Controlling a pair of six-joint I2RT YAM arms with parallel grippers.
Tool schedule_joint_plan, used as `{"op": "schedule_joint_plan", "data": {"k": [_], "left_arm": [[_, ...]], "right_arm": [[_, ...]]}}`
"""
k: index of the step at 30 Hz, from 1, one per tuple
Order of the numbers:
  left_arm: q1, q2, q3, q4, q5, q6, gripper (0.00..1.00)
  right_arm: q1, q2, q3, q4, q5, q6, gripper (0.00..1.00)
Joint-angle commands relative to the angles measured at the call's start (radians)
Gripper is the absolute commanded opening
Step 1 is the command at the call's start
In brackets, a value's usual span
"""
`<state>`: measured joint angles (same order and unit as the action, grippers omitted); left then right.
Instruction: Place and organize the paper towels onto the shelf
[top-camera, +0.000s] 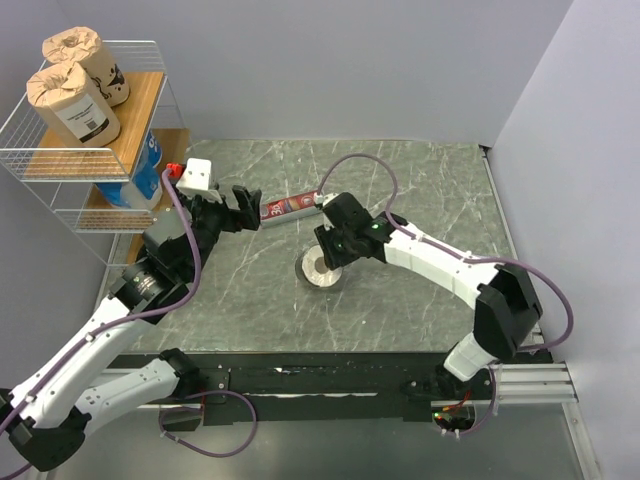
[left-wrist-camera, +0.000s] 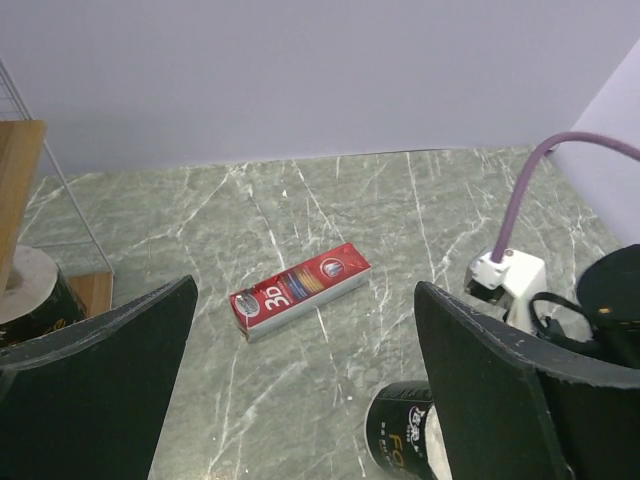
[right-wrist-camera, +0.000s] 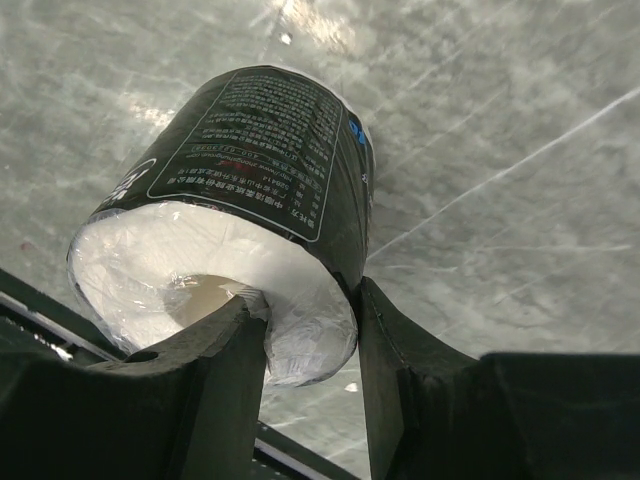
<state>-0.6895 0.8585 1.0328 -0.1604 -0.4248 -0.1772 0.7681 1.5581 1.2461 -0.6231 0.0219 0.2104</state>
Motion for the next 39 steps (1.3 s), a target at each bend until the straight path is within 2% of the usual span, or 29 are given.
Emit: {"op": "schedule_joint_plan", "data": {"k": [1,9,14,19,22,26,31,39], "left_arm": [[0.004,0.000,-0.010,0.058,-0.014,0.018,0.96],[-0.001,0.053,-0.007,0.052,0.044,0.048,0.96],[-0.007,0.108,0.018,0.030,0.109,0.067,0.96],[-0.036,0.237,0.131,-0.114,0.164,0.068,0.96],[-0.096,0.303,0.187,-0.145,0.153,0.058,0.96],[-0.149,0.410,0.271,-0.233,0.169,-0.019,0.98],[-0.246,0.565,0.369,-0.323,0.166,-0.108,0.99],[-0.317,0.732,0.363,-0.306,0.253,-0.220,0.93]], "right_arm": [[0.007,0.031,0.087,-0.003,0.042,0.112,0.32],[0.007,0.039,0.099,-0.010,0.058,0.145,0.50],[0.003,-0.073,0.066,-0.024,0.078,0.133,0.67],[-0.021,-0.249,-0.094,0.005,0.170,0.138,0.69],[-0.045,-0.395,-0.218,0.042,0.252,0.153,0.69],[-0.137,-0.609,-0.361,0.060,0.273,0.204,0.69],[-0.208,-0.789,-0.438,0.016,0.280,0.239,0.70],[-0.214,-0.951,-0.490,-0.030,0.332,0.198,0.75]]}}
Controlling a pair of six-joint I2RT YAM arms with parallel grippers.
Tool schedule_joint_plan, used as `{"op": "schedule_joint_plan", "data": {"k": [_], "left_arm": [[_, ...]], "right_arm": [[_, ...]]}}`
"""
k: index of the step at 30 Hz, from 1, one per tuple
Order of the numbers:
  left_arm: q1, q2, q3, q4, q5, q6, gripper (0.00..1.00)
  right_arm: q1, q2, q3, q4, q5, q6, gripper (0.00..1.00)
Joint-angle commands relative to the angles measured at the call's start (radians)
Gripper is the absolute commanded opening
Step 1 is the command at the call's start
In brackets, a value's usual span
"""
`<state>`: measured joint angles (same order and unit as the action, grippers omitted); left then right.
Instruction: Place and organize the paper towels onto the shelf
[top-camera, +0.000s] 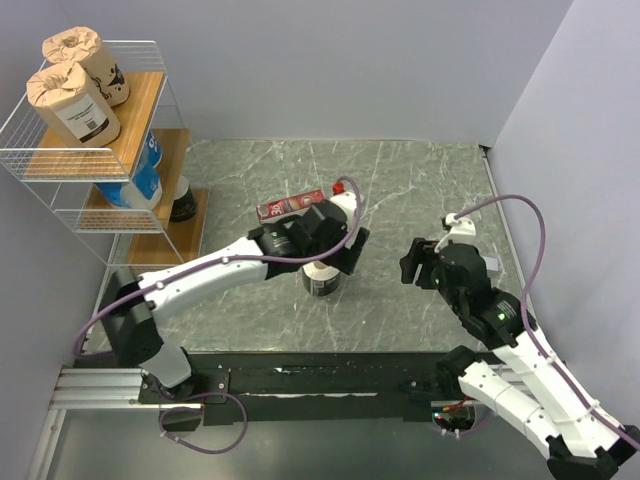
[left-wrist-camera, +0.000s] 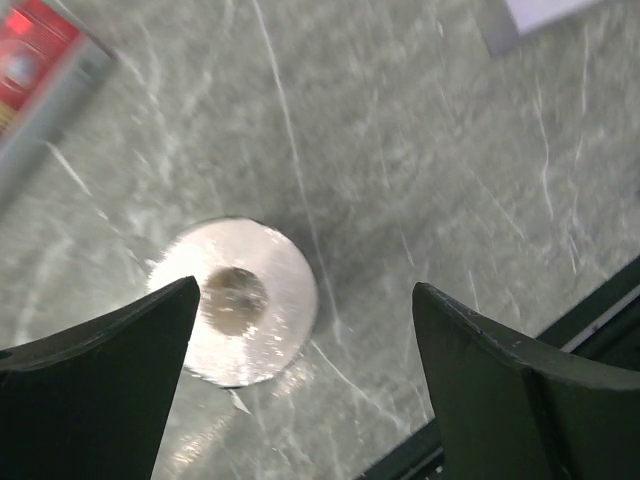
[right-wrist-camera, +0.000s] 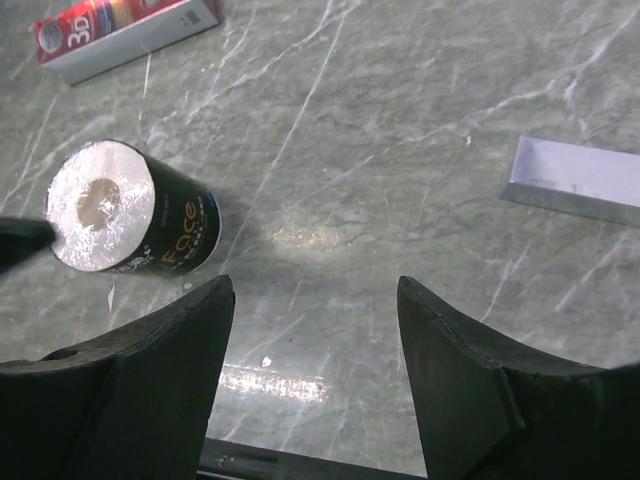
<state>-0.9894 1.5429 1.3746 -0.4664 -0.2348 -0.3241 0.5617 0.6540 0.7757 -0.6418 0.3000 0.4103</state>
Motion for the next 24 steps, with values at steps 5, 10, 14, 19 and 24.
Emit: {"op": "schedule_joint_plan", "data": {"k": [5,10,14,19,24], "left_arm": [[-0.026,0.101,0.034,0.003,0.084,-0.075,0.91],[-0.029,0.137,0.023,-0.012,0.055,-0.069,0.91],[-0.028,0.154,0.007,-0.008,0.035,-0.064,0.91],[-0.028,0.183,-0.003,-0.014,0.022,-0.078,0.90],[-0.028,0.200,-0.003,-0.038,-0.020,-0.092,0.86]], "right_arm": [[-0.009,-0.074,-0.045,-0.009,0.074,0.005,0.83],[-0.011,-0.068,-0.047,-0.013,0.088,0.015,0.90],[-0.009,-0.063,-0.026,-0.025,0.094,0.007,0.91],[-0.008,-0.085,-0.016,-0.033,0.113,-0.002,0.93],[-0.008,-0.114,-0.023,-0.030,0.114,-0.010,0.94]]}}
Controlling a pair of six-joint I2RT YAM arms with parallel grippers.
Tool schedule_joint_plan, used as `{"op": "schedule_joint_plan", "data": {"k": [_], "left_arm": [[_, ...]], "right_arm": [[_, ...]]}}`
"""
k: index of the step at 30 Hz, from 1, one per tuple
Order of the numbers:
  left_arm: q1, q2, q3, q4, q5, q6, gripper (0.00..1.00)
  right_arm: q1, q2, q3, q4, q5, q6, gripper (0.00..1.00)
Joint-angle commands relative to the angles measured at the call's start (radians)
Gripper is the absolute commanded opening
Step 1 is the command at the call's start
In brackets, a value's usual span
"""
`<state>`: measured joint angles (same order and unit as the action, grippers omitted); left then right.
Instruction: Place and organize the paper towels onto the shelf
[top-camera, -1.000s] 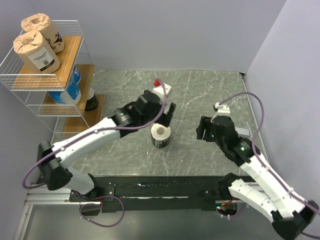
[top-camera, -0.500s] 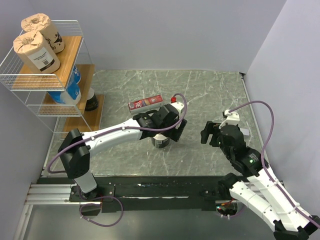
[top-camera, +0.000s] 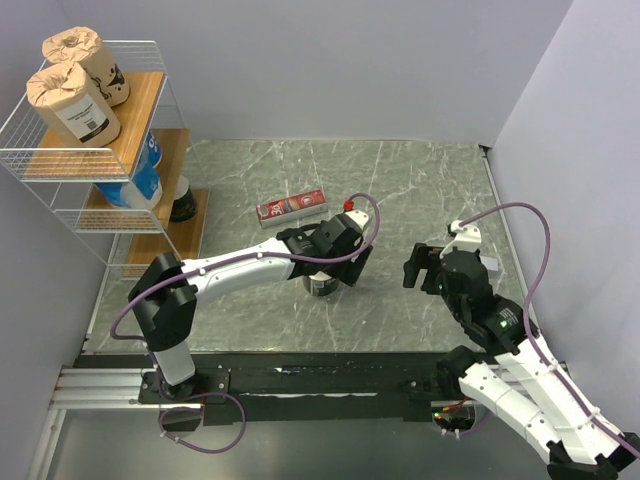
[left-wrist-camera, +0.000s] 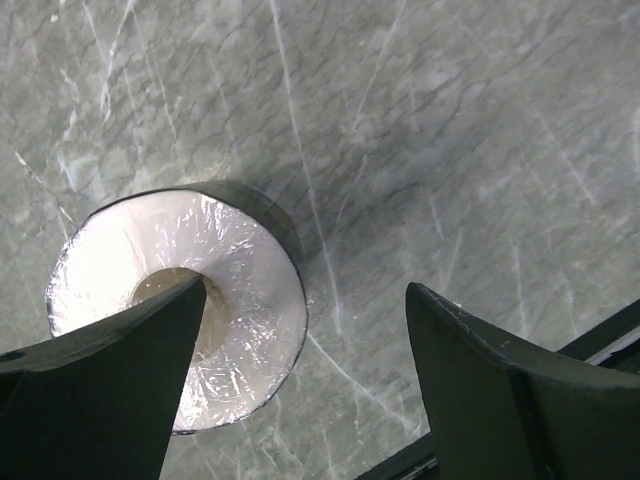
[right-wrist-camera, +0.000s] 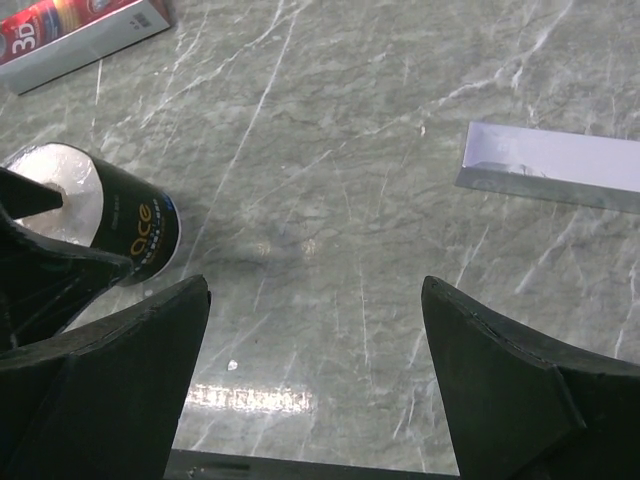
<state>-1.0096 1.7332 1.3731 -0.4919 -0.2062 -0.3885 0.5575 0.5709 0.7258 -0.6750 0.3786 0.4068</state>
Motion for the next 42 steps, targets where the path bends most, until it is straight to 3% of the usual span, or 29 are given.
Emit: {"op": "schedule_joint_plan", "data": {"k": [1,11,23,27,31,42], "left_arm": [[-0.007,0.006,-0.006,-0.011,-0.051,-0.027,0.86],[-0.007,0.003,-0.028,-0.014,-0.065,-0.029,0.85],[-0.007,0.028,-0.031,-0.056,-0.170,0.002,0.62],[0.003,0.019,-0.028,-0.094,-0.272,0.011,0.46],[0.058,-0.017,-0.028,-0.131,-0.324,0.014,0.34],[0.264,-0.147,-0.077,-0.189,-0.469,0.051,0.34]], "right_arm": [[-0.005,-0.037,0.024,0.005,0.037,-0.011,0.94],[-0.004,-0.042,0.018,0.014,0.023,-0.016,0.94],[-0.005,-0.063,0.006,0.025,0.016,-0.020,0.94],[-0.005,-0.077,0.003,0.028,0.014,-0.023,0.94],[-0.005,-0.080,0.001,0.026,0.014,-0.026,0.94],[-0.004,-0.101,-0.012,0.028,0.017,-0.034,0.94]]}}
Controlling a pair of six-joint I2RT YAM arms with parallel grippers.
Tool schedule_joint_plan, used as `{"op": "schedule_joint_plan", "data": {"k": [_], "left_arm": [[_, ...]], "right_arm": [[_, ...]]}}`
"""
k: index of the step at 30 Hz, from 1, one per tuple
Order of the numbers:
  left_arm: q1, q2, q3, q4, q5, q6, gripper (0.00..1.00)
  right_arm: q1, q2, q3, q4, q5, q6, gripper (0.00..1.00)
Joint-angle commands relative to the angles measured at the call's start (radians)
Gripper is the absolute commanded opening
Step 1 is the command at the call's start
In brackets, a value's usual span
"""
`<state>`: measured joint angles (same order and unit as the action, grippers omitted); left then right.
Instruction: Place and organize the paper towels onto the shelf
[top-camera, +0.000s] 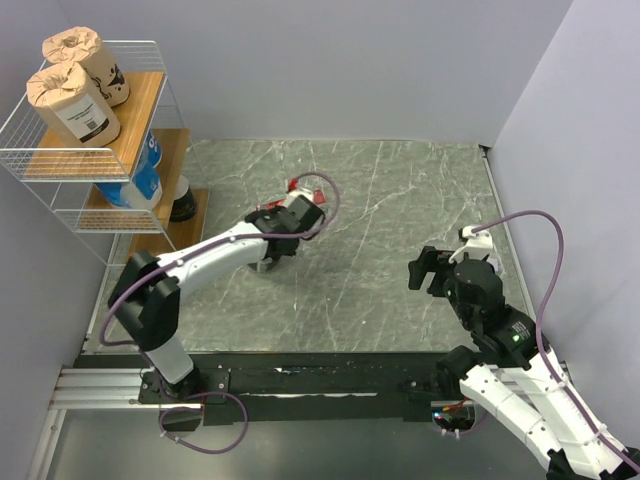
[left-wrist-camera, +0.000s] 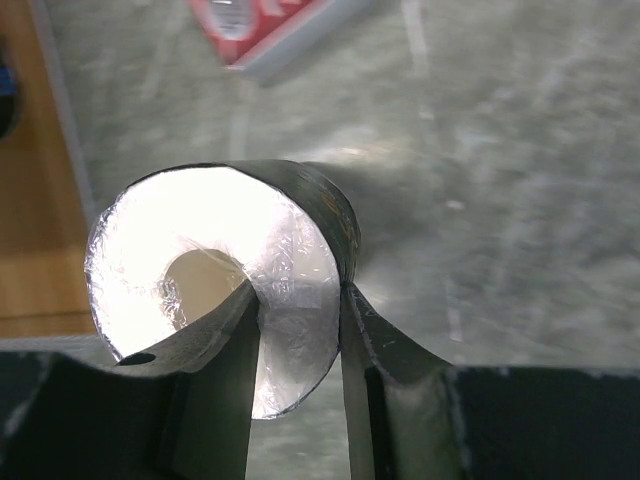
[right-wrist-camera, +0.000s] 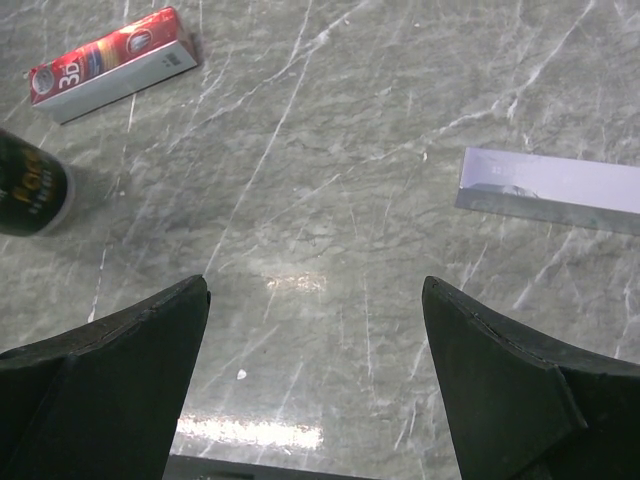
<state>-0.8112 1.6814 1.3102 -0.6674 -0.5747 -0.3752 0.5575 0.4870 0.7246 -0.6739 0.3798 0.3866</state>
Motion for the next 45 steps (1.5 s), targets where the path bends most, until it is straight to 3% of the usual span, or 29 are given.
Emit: {"op": "schedule_joint_plan", "data": {"k": [1,5,11,17,30,34,40,45], "left_arm": [[0.085,-0.098,-0.019,-0.014,-0.109,0.048,0.34],[0.206,-0.075,-0.009,-0.005,-0.140,0.076,0.34],[0.314,0.033,0.060,-0.018,-0.313,0.137,0.35],[0.365,0.116,0.069,-0.003,-0.344,0.177,0.35],[0.451,0.121,0.041,0.031,-0.395,0.219,0.35],[0.483,0.118,0.011,0.060,-0.392,0.231,0.39],[0.489,0.121,0.020,0.061,-0.402,0.236,0.58],[0.475,0.101,0.073,-0.024,-0.396,0.193,0.62]], "right_arm": [[-0.005,-0.018,-0.014,0.028,0.016,-0.014,0.95],[-0.004,-0.024,-0.021,0.042,0.005,-0.009,0.95],[-0.004,-0.034,-0.022,0.039,-0.021,-0.006,0.95],[-0.005,-0.079,-0.037,0.057,-0.028,-0.011,0.95],[-0.005,-0.094,-0.045,0.065,-0.015,-0.034,0.96],[-0.005,-0.093,-0.040,0.053,-0.006,-0.038,0.96],[-0.005,-0.093,-0.022,0.045,0.005,-0.041,0.97],[-0.004,-0.094,-0.022,0.040,-0.001,-0.045,0.97]]}}
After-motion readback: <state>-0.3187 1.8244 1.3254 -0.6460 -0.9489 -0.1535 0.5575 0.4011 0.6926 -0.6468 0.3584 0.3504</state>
